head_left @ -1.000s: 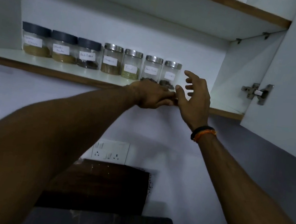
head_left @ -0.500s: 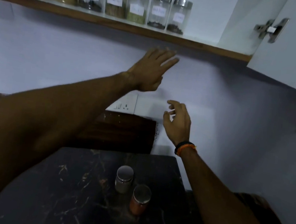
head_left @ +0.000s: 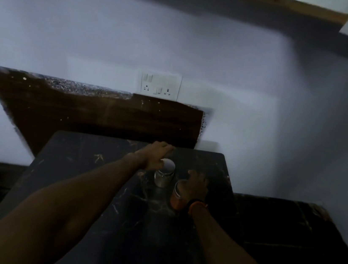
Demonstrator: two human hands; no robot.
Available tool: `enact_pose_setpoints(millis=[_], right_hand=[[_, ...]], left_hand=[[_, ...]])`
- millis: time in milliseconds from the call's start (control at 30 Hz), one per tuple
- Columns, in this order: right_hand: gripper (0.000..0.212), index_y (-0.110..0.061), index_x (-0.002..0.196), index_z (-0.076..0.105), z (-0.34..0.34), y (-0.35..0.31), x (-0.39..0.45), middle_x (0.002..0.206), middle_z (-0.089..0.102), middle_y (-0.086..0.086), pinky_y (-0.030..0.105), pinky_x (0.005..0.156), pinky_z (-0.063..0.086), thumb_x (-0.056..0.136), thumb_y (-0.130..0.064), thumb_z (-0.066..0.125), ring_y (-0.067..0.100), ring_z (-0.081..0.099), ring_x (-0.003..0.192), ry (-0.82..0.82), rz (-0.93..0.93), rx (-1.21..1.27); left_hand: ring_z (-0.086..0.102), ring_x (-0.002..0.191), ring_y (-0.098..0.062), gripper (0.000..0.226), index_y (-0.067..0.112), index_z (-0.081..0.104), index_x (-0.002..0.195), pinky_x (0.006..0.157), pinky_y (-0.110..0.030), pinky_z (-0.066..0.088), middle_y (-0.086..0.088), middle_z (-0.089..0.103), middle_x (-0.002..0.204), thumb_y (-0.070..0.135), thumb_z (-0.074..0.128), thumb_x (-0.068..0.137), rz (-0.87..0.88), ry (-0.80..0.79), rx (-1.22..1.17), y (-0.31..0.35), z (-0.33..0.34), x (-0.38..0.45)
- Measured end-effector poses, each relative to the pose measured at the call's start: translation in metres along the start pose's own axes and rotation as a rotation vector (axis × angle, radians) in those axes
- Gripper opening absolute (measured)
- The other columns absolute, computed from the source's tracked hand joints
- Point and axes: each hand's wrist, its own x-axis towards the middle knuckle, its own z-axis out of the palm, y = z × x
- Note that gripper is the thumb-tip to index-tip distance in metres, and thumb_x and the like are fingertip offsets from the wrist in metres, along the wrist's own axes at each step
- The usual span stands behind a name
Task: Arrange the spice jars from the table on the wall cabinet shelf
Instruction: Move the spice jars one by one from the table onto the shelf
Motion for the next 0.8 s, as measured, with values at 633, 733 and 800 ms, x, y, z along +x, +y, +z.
enact_pose_setpoints(millis=[633,733,800], right_hand=[[0.096,-0.023,0.158,0.026,0.06,0.023,0.007,0.158,0.028,0.017,0.057,0.109,0.041,0.082,-0.042,0.081,0.042,0.033,0.142,-0.059,0.129,0.054],[0.091,-0.024,0.153,0.034,0.058,0.029,0.009,0.149,0.038,0.018,0.05,0.104,0.046,0.079,-0.037,0.083,0.041,0.043,0.134,-0.042,0.117,0.069],[0.085,-0.025,0.149,0.04,0.055,0.031,0.01,0.144,0.043,0.017,0.047,0.102,0.047,0.077,-0.034,0.083,0.039,0.049,0.129,-0.036,0.105,0.094]], left_hand=[[0.05,0.129,-0.024,0.053,0.013,0.046,0.142,0.104,-0.032,0.041,-0.011,0.052,0.14,0.006,0.06,0.092,-0.177,-0.114,-0.438,0.016,0.129,-0.042],[0.056,0.122,-0.022,0.051,0.012,0.049,0.141,0.099,-0.029,0.046,-0.011,0.056,0.137,0.003,0.06,0.092,-0.233,-0.05,-0.557,0.014,0.136,-0.045],[0.061,0.11,-0.017,0.044,0.013,0.052,0.135,0.086,-0.023,0.051,-0.01,0.06,0.13,0.001,0.058,0.093,-0.322,-0.014,-0.697,0.012,0.14,-0.048]])
